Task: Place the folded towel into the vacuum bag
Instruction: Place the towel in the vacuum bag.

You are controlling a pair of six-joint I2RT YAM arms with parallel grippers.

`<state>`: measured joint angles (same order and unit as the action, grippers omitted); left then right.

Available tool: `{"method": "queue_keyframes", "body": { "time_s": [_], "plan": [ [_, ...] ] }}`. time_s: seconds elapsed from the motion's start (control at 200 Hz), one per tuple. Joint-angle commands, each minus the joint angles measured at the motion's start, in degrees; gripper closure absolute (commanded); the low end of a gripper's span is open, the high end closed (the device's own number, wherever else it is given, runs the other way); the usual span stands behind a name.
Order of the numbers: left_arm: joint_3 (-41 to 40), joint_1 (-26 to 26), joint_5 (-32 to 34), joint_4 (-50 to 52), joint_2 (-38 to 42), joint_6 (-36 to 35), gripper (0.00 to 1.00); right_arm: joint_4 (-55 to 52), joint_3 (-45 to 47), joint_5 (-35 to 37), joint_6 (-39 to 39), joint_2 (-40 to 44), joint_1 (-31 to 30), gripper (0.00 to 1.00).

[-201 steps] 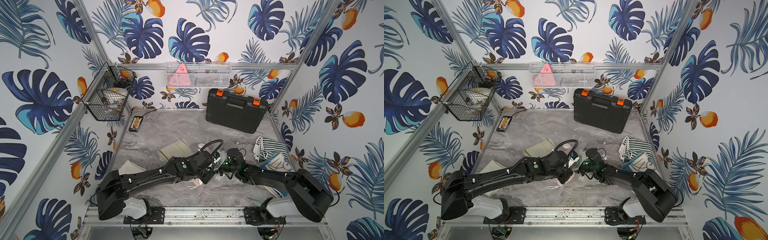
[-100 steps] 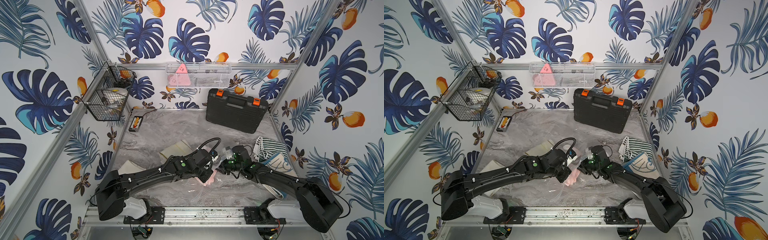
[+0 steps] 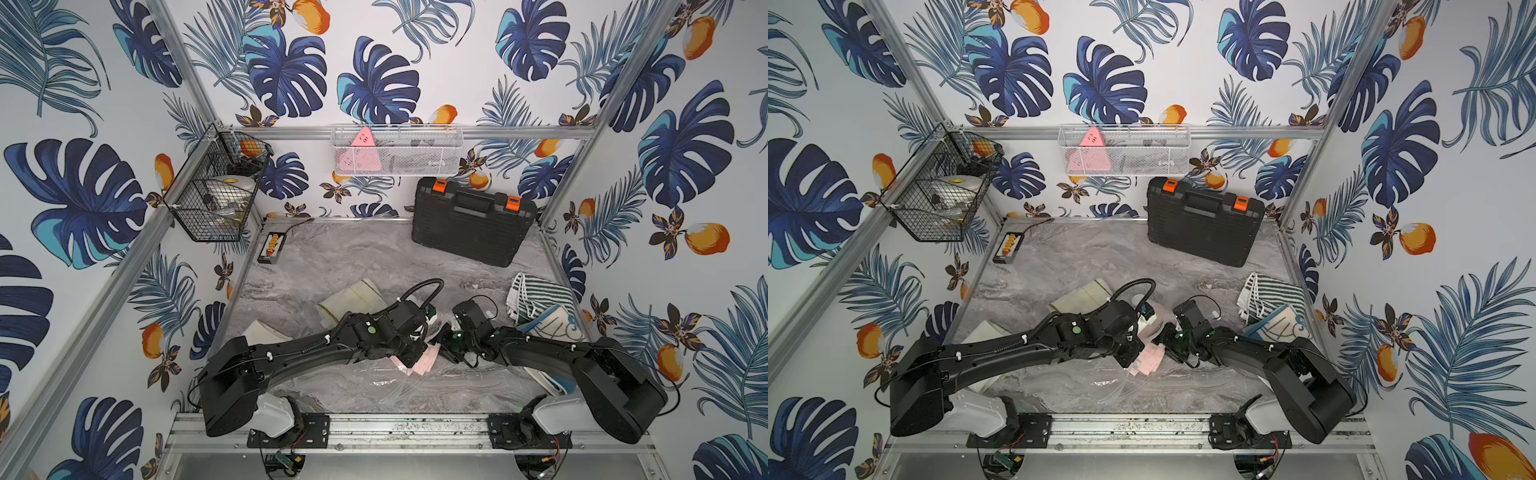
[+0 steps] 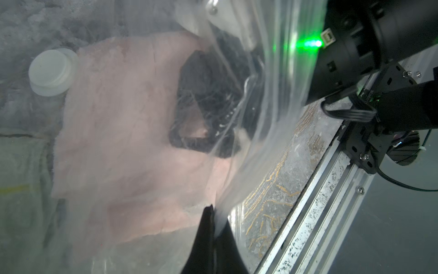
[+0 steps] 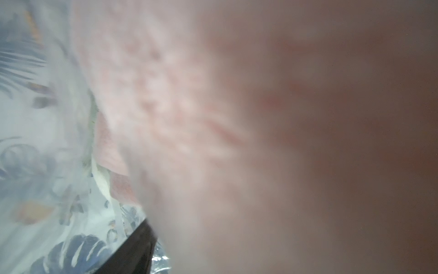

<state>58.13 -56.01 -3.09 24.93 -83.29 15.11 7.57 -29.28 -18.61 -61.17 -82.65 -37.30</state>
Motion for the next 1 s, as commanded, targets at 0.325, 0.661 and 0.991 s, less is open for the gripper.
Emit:
{"method": "queue_keyframes", "body": {
  "time_s": [0.325,0.661,0.991],
  "plan": [
    [-1.2,0.5,0.3,-2.4,0.2,0.3,1.00,14.2,3.3,-2.6,-10.4,-5.3,-3.8,0.90],
    [-0.7,0.7,-0.2,-1.8,1.5,0.1,1.00,28.0,2.8,-17.4,-18.8,-2.2,-3.8,1.00],
    [-0.7,0.7,-0.8,-2.5,0.6,0.5,1.00,64.7,2.0,-10.7,-36.2,-32.0,-9.2,1.00]
  ]
}}
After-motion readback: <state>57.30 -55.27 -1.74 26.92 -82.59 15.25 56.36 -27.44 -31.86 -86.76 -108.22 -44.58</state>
